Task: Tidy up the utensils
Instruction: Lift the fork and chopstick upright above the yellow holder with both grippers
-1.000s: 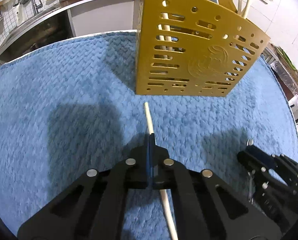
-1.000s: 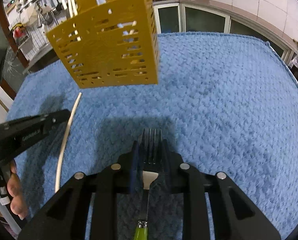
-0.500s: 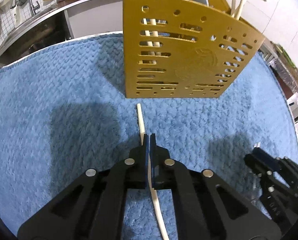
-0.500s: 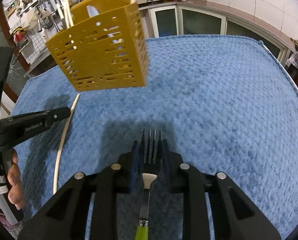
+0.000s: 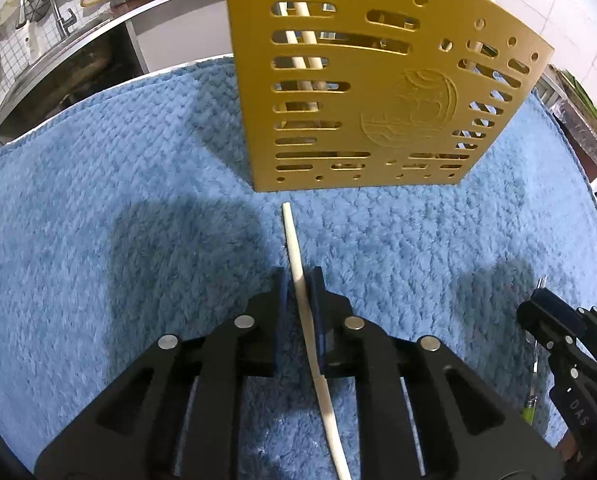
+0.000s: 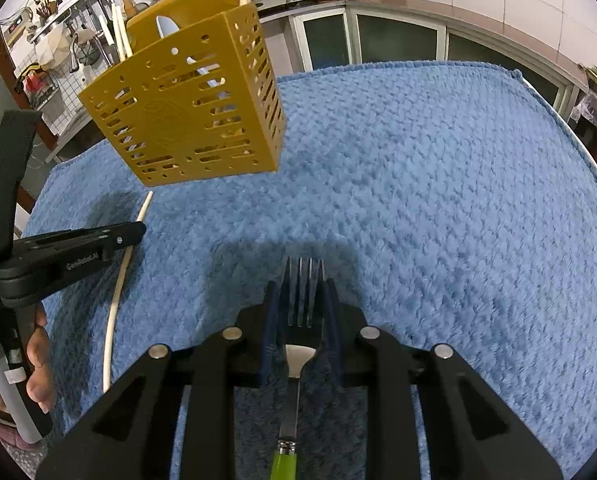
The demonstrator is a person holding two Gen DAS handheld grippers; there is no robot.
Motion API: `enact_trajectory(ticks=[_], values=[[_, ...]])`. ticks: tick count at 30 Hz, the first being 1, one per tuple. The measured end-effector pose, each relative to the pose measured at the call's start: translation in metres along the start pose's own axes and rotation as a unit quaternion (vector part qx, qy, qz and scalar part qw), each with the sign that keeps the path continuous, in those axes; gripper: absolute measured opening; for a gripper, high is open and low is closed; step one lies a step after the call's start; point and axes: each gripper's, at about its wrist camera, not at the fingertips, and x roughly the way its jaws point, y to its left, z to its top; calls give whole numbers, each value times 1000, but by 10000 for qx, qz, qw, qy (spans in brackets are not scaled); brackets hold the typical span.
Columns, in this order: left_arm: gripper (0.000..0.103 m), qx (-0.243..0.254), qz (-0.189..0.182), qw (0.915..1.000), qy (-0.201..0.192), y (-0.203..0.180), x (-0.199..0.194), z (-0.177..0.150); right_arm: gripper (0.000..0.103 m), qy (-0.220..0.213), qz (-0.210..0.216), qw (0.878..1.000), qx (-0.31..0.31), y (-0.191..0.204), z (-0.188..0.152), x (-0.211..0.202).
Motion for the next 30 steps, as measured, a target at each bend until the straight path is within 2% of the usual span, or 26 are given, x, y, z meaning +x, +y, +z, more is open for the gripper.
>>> enact_trajectory(ticks=[5,10,17,22,30], values=[[7,32,37,10000,38,-4,5,8,23,16,18,10000,34,-2,-1,0],[5,-165,-187,9996,-107,6,-7,8,23,-131,75,9999,17,-1,3,-10],[5,-270,-515,9941,-912,27,-62,1,23,-714,207,9968,-293,10,5,-40],[5,-243,-605,9851,-1590,40,-96,-17,23,-1164,317,9916,-470,13,0,-62],[5,-174,-733,9777,-1962,43,-121,-38,23,-1543,426,9858,-509,17,-1,-81]])
